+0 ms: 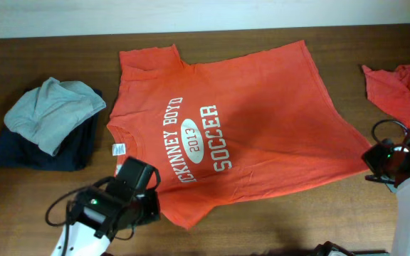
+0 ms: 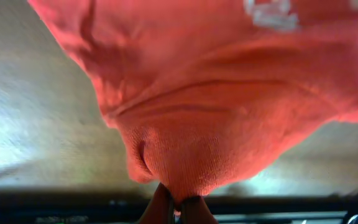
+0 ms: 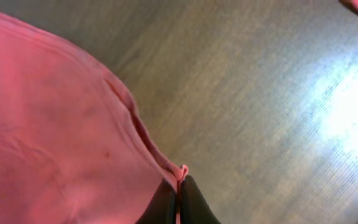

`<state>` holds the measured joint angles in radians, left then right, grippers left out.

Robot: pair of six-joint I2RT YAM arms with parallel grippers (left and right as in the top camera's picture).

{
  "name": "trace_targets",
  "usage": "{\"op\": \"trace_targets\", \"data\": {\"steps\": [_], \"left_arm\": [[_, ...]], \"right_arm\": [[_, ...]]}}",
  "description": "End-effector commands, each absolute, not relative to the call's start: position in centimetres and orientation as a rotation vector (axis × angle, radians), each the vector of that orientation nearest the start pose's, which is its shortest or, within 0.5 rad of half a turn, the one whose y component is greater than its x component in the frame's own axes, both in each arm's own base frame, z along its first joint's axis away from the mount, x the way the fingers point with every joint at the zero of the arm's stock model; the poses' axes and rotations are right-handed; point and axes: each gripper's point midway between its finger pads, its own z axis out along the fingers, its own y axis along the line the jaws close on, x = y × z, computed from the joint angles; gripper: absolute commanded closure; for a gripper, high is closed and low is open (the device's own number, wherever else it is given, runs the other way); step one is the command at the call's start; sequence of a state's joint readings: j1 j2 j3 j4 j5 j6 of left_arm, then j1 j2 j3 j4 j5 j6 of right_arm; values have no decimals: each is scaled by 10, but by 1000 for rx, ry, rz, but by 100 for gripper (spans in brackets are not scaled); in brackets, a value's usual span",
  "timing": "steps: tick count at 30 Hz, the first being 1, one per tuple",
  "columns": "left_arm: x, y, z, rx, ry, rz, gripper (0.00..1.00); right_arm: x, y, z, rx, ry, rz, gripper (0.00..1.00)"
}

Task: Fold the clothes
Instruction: 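Lift the bottom hem with both grippers and fold it upward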

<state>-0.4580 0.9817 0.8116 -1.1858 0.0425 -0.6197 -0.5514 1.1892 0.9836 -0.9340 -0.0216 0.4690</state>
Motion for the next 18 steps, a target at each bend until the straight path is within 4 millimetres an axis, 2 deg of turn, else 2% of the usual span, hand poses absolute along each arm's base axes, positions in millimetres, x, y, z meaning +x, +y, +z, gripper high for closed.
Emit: {"op": "trace_targets", "data": {"steps": [1, 6, 9, 12, 16, 18], "left_arm": [[176, -77, 130, -179, 2857, -139, 99], [194, -78, 125, -116, 2830, -85, 99], [203, -70, 121, -114, 2816, 13, 99], [217, -71, 118, -30, 2789, 56, 99], [242, -73, 119, -19, 2710, 91, 99], [253, -68, 123, -42, 2660, 133, 99]], "right_arm": [[255, -138, 149, 1294, 2344, 113, 96], [283, -135, 139, 1253, 2339, 242, 96], [306, -133, 134, 1203, 2317, 350, 96], [331, -134, 124, 1157, 2295, 444, 96], [347, -140, 104, 1150, 2297, 474, 96], [356, -141, 104, 1123, 2278, 500, 96]]}}
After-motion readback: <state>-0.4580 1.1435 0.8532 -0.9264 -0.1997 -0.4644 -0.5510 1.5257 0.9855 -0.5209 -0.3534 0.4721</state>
